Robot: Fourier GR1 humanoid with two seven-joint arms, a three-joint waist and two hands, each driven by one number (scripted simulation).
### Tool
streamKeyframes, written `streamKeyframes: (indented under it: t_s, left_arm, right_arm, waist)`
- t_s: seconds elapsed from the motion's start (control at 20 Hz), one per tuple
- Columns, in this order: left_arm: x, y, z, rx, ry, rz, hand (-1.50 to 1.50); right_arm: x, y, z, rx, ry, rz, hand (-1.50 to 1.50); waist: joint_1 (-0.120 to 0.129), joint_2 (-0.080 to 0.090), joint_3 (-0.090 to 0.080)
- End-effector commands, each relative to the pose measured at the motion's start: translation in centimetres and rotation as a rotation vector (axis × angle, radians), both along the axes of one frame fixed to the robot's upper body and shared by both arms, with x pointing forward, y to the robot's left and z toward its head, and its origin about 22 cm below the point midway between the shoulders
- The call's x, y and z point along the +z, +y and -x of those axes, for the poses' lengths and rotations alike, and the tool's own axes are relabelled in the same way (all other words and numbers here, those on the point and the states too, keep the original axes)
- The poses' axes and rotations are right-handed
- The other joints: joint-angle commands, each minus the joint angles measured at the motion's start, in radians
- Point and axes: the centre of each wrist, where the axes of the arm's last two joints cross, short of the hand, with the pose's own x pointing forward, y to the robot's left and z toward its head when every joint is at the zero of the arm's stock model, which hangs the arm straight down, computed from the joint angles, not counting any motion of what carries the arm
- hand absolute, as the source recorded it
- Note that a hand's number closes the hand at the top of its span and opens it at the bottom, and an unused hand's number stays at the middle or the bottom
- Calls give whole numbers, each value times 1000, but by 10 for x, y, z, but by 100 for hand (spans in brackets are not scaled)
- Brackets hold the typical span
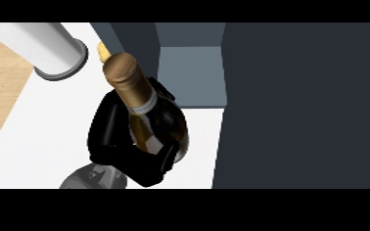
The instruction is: Pick up the wine, place it into the cabinet and close the cabinet
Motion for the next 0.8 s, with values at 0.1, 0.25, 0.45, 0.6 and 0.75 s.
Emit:
streamKeyframes:
  t_s: [0.1, 0.25, 0.45, 0.6, 0.75]
  left_arm:
    - [16, -32, -7, 18, -11, -12, 150]
    - [8, -56, -1, 59, -14, -20, 150]
    - [20, -58, -21, 86, -4, -18, 150]
    - [11, -58, -32, 89, 12, -33, 150]
    - [18, -74, -34, 128, -23, -62, 150]
  right_arm:
    - [11, -2, 9, 23, -41, -45, -150]
    - [12, -9, 19, 41, -49, -30, -150]
    - [11, 1, 29, 29, -53, -25, -150]
    - [9, -7, 13, 20, -60, -43, -150]
    - [4, -15, 28, 41, -41, -34, -150]
  waist:
    - [3, 1, 0]
    - [-2, 0, 0]
    - [-2, 0, 0]
    - [1, 1, 0]
    - [-7, 1, 1]
